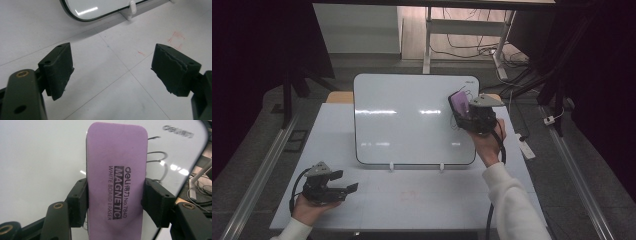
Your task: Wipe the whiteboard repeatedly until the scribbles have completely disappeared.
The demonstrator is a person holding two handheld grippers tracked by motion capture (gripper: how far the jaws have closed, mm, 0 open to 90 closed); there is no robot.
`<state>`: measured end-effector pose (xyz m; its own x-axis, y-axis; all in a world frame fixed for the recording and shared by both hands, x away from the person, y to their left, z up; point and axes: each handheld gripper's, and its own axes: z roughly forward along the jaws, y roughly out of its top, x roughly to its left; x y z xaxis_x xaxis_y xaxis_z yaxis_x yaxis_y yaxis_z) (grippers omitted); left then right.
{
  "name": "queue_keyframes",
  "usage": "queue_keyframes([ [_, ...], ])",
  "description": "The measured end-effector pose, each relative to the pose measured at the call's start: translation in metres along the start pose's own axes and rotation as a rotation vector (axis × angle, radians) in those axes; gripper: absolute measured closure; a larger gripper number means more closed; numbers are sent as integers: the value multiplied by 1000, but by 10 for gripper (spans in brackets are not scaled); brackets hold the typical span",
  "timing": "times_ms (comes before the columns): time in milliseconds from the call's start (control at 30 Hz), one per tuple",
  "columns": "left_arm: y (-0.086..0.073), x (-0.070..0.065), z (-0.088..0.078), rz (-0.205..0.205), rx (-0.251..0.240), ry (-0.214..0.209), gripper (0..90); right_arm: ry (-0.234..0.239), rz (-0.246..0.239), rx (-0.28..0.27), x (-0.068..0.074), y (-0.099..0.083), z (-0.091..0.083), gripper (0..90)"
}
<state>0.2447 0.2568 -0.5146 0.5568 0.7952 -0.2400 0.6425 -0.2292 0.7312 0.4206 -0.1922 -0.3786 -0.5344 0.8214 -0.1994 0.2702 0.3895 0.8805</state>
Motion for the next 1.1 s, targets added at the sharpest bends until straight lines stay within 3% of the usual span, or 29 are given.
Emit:
queue_keyframes([
  [267, 0, 0, -1, -2, -4, 2, 183, -49, 5, -16, -9, 8, 0, 407],
  [533, 0, 1, -2, -2, -5, 5, 183, -99, 19, -34, -21, 29, 8, 407],
  [633, 0, 2, -2, -4, -6, 4, 183, -110, -26, -5, -14, 31, 15, 407],
  [700, 0, 3, -2, -7, -5, 3, 183, -100, -81, 11, -4, 29, 17, 408],
  [900, -1, 2, -2, -5, -6, 2, 183, -26, -130, 33, 20, 9, 16, 408],
  [967, 0, 2, -2, -5, -6, 3, 183, -19, -140, 35, 22, 6, 13, 408],
  [1100, 0, 2, -2, -3, -6, 5, 183, -32, -98, 26, 9, 10, 13, 408],
])
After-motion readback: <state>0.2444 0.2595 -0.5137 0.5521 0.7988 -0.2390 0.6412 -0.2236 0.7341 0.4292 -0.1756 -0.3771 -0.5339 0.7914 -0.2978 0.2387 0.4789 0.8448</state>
